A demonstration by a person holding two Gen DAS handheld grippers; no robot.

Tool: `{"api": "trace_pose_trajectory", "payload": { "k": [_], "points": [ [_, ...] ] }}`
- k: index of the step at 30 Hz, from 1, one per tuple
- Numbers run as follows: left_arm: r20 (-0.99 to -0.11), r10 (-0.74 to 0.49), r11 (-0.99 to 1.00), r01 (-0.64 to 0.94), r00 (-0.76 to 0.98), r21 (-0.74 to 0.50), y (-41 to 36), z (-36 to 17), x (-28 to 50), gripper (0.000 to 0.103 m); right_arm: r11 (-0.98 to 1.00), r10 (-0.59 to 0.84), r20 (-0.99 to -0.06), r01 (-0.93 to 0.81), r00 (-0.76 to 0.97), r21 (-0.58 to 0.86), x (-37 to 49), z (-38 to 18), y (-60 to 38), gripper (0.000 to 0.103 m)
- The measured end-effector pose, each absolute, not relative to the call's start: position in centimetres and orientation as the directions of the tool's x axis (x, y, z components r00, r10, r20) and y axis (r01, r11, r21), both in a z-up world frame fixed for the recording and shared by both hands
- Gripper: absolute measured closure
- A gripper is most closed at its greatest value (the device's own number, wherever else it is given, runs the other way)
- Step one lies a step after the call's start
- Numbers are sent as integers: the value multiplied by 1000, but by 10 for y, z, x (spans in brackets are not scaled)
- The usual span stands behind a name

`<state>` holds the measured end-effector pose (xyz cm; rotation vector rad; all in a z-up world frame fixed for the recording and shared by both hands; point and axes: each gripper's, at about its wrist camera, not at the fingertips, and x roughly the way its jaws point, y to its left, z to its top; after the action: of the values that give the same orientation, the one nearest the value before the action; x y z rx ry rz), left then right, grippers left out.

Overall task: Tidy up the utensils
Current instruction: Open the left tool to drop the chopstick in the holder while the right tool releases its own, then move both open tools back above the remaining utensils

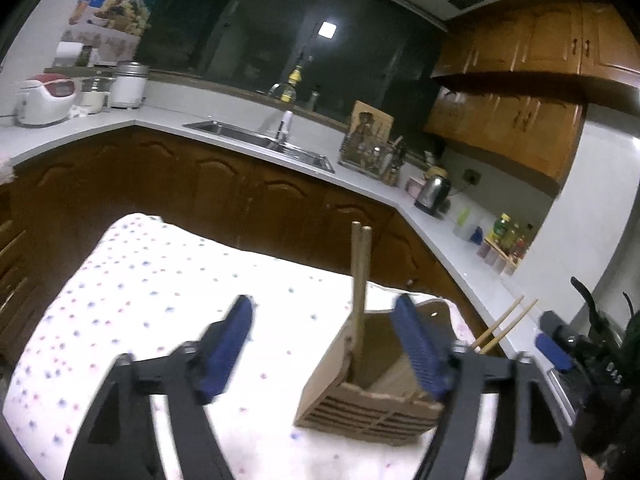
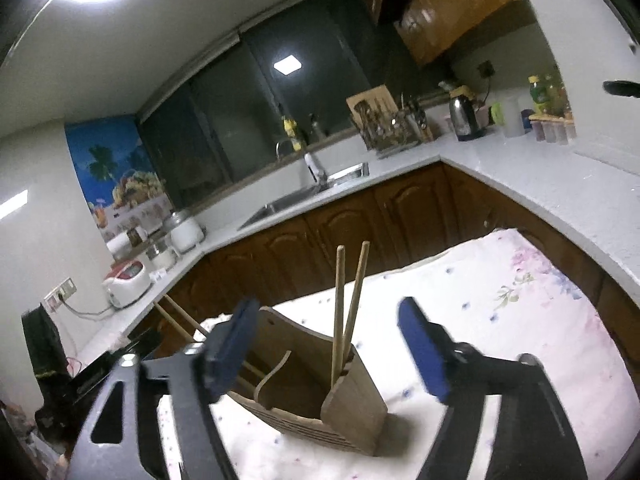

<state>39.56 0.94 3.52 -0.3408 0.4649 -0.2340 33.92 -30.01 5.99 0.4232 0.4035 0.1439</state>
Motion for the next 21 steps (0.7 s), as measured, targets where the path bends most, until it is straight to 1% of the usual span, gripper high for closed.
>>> {"api": "trace_pose_trajectory", "payload": {
  "k": [2,3,4,12,21],
  "points": [
    [-402,-274,923,122,874,-365,16,36,382,16,900,220,-349,-52,911,433,331,60,-302,13],
    [-409,-259,927,106,875,-359,20,37,375,11,896,228,-351,-55,908,440,328,60,-302,10],
    [-410,-255,928,103,876,-358,22,38,369,10,894,233,-352,-57,906,444,326,59,-303,7],
    [-429,-226,933,68,874,-352,46,47,307,6,897,253,-361,-79,898,434,281,61,-296,6],
    [-429,-249,932,95,868,-350,63,59,234,6,893,267,-376,-81,887,442,222,64,-295,6]
  ]
}}
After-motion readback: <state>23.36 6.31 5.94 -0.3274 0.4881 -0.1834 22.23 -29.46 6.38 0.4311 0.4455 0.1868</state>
